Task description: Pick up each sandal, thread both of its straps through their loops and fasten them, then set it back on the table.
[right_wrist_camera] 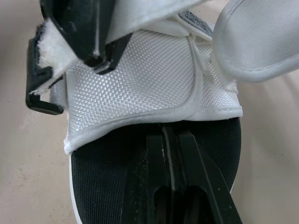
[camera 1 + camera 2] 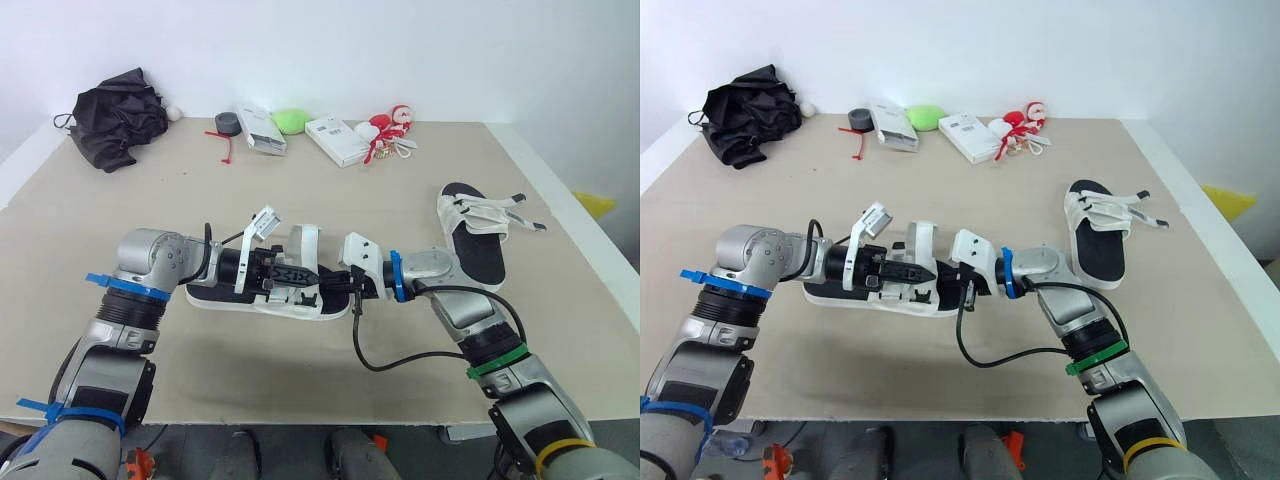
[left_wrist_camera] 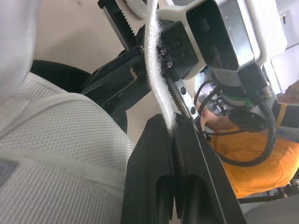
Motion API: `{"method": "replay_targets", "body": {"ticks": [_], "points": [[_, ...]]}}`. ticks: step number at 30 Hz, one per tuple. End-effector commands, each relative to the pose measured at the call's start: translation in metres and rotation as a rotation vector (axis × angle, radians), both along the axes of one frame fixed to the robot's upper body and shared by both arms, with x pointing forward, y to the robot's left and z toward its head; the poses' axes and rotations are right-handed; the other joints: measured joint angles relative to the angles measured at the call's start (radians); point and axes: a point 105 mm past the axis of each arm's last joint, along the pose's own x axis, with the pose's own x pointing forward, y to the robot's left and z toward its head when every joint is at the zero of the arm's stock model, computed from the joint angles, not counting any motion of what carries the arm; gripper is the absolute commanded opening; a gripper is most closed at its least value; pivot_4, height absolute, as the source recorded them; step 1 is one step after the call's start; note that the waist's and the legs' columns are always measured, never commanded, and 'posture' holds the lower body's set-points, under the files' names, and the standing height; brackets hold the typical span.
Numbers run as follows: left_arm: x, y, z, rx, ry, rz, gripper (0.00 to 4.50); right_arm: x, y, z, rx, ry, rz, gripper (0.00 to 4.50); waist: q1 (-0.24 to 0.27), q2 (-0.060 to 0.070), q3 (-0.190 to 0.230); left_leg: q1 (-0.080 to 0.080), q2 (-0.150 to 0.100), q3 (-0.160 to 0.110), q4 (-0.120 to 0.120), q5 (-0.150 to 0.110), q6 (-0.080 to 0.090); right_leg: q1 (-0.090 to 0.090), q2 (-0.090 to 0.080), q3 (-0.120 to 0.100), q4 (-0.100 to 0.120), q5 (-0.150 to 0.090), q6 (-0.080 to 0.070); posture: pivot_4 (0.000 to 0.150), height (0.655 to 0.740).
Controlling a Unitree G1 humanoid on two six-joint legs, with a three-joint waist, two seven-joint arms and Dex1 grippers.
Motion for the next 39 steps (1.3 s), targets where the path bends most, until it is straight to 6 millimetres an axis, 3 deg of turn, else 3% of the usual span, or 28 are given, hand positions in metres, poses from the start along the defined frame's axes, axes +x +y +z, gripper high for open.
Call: {"method": "replay_targets", "body": {"ticks": [1, 19, 39], "points": [[0.003, 0.004, 0.003, 0.012, -0.034, 0.01, 0.03, -0.004, -0.008, -0.032, -0.084, 0.087, -0.034, 0.0, 0.0, 0.0, 0.0, 0.0, 0.0, 0.0, 0.0, 0.0, 0.0, 0.0, 0.0, 0.0, 0.0, 0.0, 0.0, 0.15, 0.738], [0.002, 0.008, 0.01, 0.023, -0.088, -0.014, 0.03, -0.008, -0.005, -0.035, -0.113, 0.12, 0.003, 0.0, 0.0, 0.0, 0.0, 0.0, 0.0, 0.0, -0.001, 0.0, 0.0, 0.0, 0.0, 0.0, 0.0, 0.0, 0.0, 0.15, 0.738], [-0.009, -0.004, -0.019, 0.124, -0.163, -0.071, 0.03, -0.01, -0.002, -0.039, -0.115, 0.119, -0.004, 0.0, 0.0, 0.0, 0.0, 0.001, 0.0, 0.0, 0.0, 0.0, 0.0, 0.0, 0.0, 0.0, 0.0, 0.0, 0.0, 0.15, 0.738]]}}
